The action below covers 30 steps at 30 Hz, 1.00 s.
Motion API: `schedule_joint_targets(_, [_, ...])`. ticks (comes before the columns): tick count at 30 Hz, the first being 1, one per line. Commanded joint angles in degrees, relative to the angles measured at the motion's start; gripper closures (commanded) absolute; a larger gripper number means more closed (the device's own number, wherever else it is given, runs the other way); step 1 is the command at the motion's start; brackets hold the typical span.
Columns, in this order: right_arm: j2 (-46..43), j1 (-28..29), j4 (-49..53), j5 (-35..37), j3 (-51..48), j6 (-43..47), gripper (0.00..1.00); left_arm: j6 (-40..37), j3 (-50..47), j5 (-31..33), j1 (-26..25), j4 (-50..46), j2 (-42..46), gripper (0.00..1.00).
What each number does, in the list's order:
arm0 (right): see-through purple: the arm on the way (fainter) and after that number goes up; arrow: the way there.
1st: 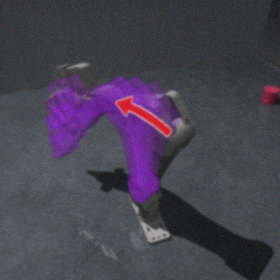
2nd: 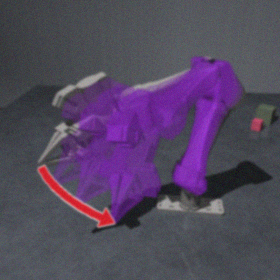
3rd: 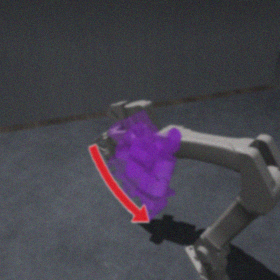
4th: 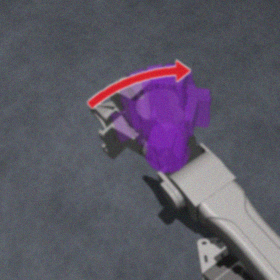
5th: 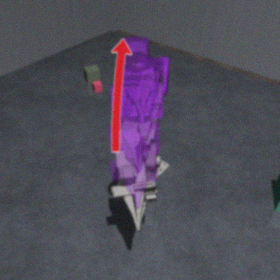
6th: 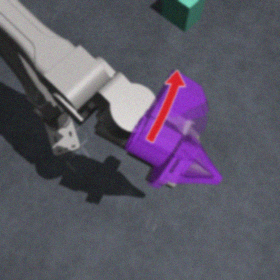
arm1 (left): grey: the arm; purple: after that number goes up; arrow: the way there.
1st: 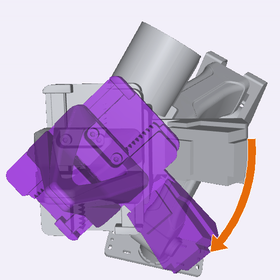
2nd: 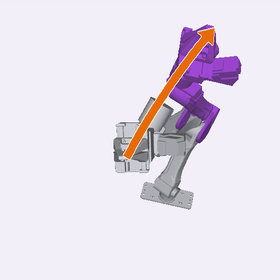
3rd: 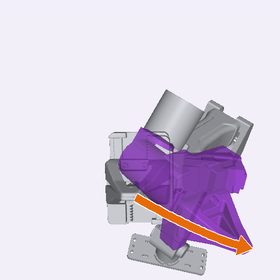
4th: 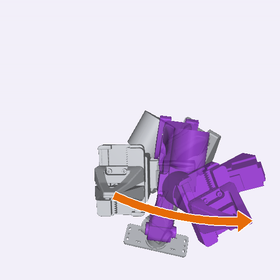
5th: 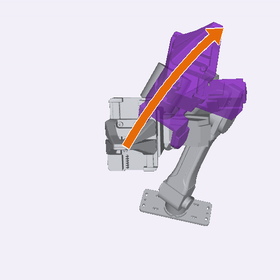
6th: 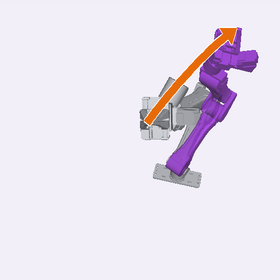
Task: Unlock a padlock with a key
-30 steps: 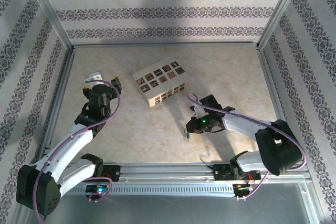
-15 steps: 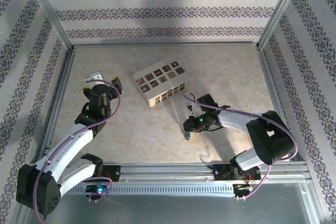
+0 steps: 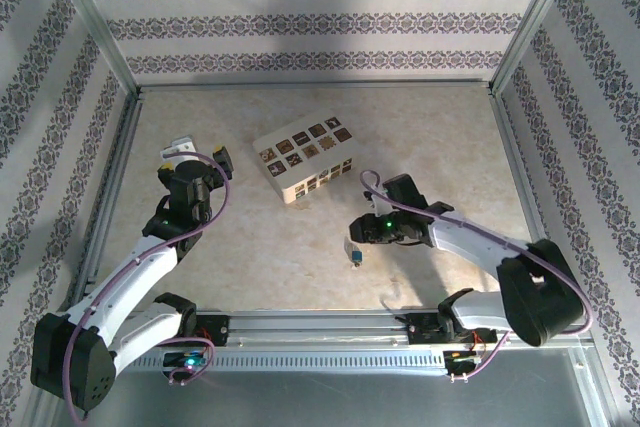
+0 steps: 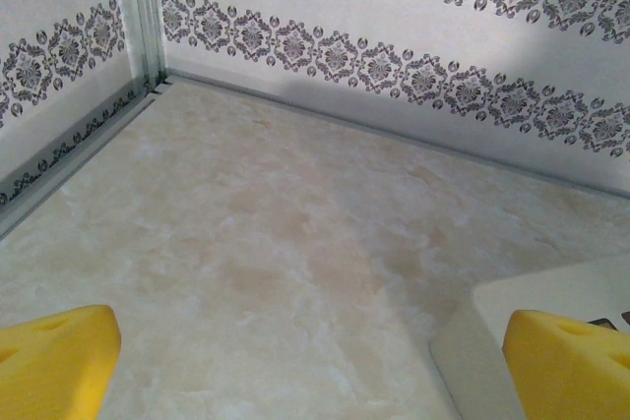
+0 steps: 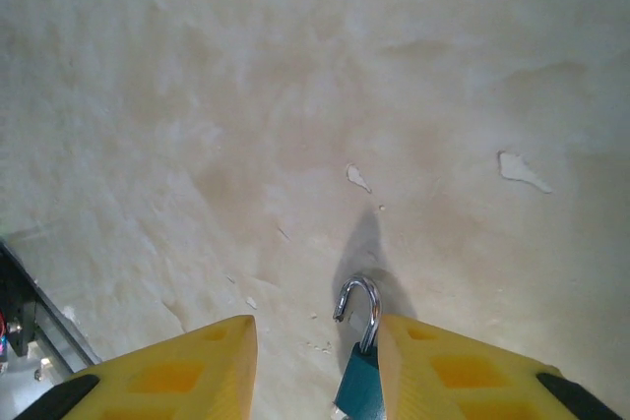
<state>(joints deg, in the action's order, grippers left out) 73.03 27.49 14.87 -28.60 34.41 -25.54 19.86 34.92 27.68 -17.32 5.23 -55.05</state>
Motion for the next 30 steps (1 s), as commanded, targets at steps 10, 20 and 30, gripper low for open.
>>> schedule_joint_targets(10, [-15.6, -5.3, 6.8, 13.1, 5.1, 1.8, 0.50, -1.3, -2.9, 1.0, 4.2, 2.0, 0.1, 0.01])
schedule_joint_targets(20, [-24.2, -16.5, 0.3, 24.2, 4.3, 9.7, 0.22, -2.5, -5.5, 1.6, 6.5, 3.0, 0.5, 0.00])
schedule_joint_targets(30, [-23.0, -27.8, -18.4, 29.5, -5.9, 16.3, 0.02, -3.2, -8.7, 1.7, 8.1, 4.8, -0.4, 0.00])
